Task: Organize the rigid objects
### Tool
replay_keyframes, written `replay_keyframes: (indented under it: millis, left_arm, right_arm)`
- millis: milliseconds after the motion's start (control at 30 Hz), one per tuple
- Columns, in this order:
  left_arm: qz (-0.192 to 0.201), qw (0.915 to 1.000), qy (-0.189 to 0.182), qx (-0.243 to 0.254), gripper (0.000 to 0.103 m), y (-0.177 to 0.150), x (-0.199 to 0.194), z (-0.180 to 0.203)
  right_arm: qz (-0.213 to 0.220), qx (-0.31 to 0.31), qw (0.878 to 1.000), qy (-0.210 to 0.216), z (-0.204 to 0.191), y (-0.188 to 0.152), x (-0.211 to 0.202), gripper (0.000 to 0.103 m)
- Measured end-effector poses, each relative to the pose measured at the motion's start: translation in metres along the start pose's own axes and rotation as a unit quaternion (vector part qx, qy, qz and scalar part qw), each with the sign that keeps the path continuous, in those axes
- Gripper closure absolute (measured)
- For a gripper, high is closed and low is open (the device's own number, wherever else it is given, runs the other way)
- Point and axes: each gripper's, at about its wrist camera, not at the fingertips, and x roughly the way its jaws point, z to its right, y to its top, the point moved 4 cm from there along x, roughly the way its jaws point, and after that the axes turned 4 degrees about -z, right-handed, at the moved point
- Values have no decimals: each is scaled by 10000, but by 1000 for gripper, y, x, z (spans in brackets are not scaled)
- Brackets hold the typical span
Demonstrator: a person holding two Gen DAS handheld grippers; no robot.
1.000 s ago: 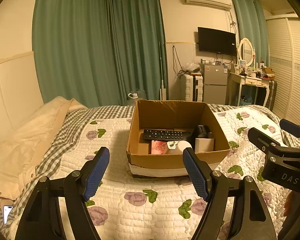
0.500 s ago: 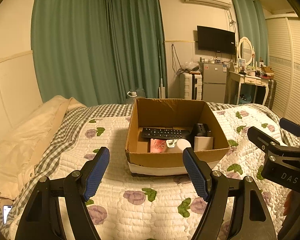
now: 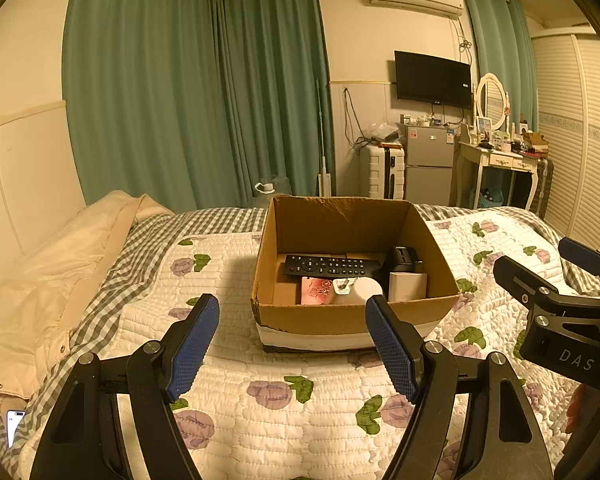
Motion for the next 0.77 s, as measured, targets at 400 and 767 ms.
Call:
replay_keyframes:
  millis: [400, 767]
  left_arm:
    - [-3, 10000, -10, -9, 25, -1, 0, 0]
    - [-52, 10000, -58, -61, 25, -2, 2, 0]
  right_arm:
    - [-29, 7, 10000, -4, 0, -2, 1, 0]
    - [-36, 12, 10000, -13, 1, -2, 1, 0]
